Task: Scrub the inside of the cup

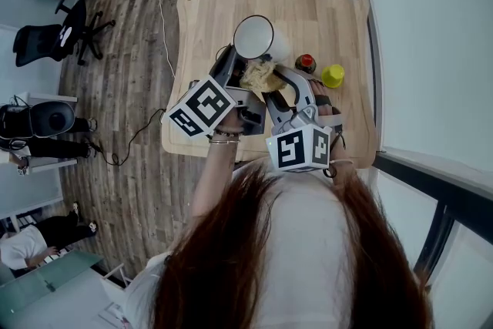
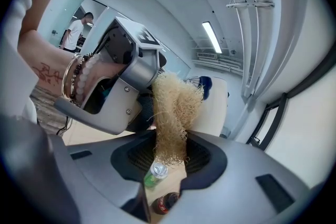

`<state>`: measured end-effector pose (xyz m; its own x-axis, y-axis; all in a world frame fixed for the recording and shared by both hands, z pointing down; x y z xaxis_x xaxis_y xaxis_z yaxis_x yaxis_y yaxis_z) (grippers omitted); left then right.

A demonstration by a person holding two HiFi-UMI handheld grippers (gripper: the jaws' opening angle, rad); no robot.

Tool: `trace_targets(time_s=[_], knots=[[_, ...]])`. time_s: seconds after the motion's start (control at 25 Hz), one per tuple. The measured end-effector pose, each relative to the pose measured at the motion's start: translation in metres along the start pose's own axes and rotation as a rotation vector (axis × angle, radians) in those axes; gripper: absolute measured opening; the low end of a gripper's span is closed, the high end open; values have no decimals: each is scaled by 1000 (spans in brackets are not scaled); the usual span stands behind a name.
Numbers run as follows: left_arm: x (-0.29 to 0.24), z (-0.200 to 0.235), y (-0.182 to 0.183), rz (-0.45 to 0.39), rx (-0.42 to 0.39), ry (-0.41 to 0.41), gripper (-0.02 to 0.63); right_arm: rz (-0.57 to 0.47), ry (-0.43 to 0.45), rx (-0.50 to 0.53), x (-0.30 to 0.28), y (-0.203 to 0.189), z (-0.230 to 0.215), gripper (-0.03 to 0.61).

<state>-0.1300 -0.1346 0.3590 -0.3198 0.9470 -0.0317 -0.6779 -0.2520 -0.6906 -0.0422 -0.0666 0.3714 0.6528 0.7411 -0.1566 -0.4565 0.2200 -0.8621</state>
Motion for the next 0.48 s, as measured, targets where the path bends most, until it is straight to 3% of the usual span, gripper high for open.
trace_targets(time_s=[0.48], knots=[[0, 11, 6, -27, -35, 17, 41, 25, 9, 2, 3, -9, -2, 133]])
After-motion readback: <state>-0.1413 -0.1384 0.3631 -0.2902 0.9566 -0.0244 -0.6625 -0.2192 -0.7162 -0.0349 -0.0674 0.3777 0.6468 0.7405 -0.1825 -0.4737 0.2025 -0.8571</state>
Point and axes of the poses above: the fingertips, and each gripper's own axes: x backward along the fingers, z to its left, y out of its top, the point moved 4 cm from there along x, backward along the fingers, and after that the axes turned 9 degrees about -z, right-handed, at the moved point
